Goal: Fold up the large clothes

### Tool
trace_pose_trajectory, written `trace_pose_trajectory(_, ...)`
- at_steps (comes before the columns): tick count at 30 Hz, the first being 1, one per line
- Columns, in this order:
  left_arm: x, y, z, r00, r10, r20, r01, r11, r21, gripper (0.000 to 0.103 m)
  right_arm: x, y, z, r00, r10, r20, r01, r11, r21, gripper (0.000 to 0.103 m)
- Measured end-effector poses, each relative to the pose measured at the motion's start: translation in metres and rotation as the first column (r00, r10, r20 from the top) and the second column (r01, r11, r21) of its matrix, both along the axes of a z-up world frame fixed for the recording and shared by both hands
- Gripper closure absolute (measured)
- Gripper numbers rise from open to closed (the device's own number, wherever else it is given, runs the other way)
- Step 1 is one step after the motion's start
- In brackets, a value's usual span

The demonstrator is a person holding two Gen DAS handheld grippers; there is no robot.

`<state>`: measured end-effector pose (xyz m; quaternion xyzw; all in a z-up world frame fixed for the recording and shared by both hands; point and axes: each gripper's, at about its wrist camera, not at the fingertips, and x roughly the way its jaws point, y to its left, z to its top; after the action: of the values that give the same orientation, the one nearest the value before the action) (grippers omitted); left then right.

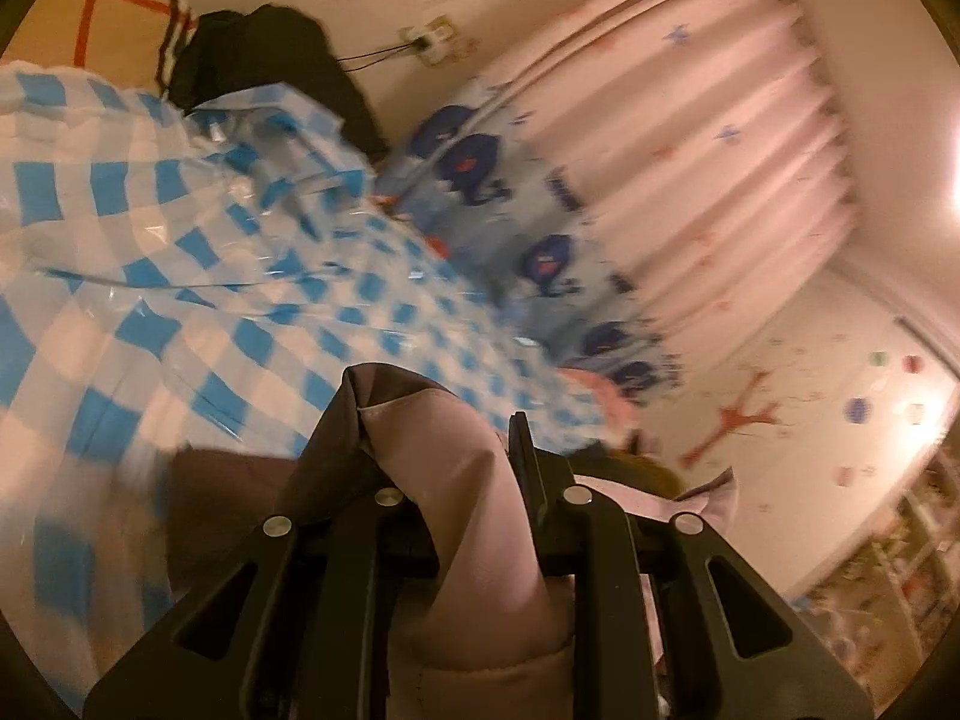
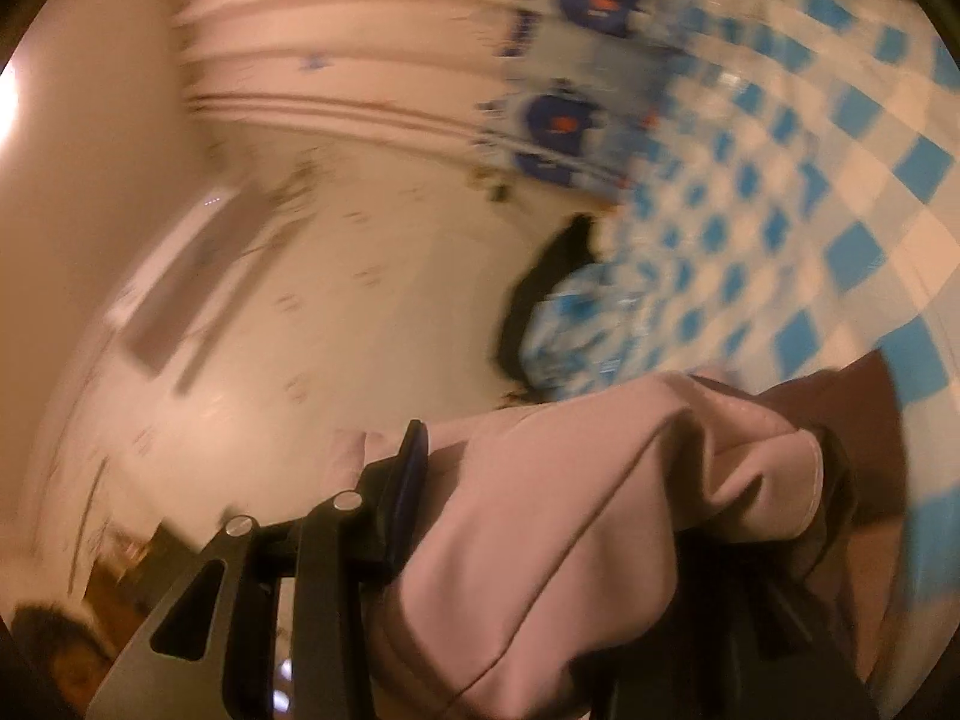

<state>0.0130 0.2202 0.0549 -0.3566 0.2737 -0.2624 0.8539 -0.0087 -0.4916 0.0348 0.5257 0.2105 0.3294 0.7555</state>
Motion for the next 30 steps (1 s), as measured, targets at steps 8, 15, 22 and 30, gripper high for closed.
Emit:
trace_pose_trajectory(8, 0.117, -0.029, -0.132, 0.948, 0.052, -0.314, -0.016, 0.993, 0.117, 0.081, 0.086, -0.009, -0.122, 0.933, 0.000, -0.361, 0.017, 0.999, 0.046, 0.066)
trace_pose_trajectory(15, 0.123, -0.006, -0.117, 0.943, -0.025, -0.331, 0.006, 0.998, -0.058, 0.061, 0.079, -0.027, -0.103, 0.945, 0.020, -0.326, 0.022, 0.992, 0.124, 0.036)
trace_pose_trajectory(22, 0.112, -0.004, -0.072, 0.946, -0.038, -0.323, -0.027, 0.980, -0.195, 0.033, 0.065, -0.046, -0.045, 0.972, -0.102, -0.213, 0.132, 0.982, 0.132, 0.016)
trace_pose_trajectory(30, 0.098, 0.019, -0.035, 0.968, 0.022, -0.250, -0.140, 0.874, -0.465, 0.010, 0.078, 0.039, 0.043, 0.992, -0.070, -0.102, 0.015, 0.888, -0.459, 0.016)
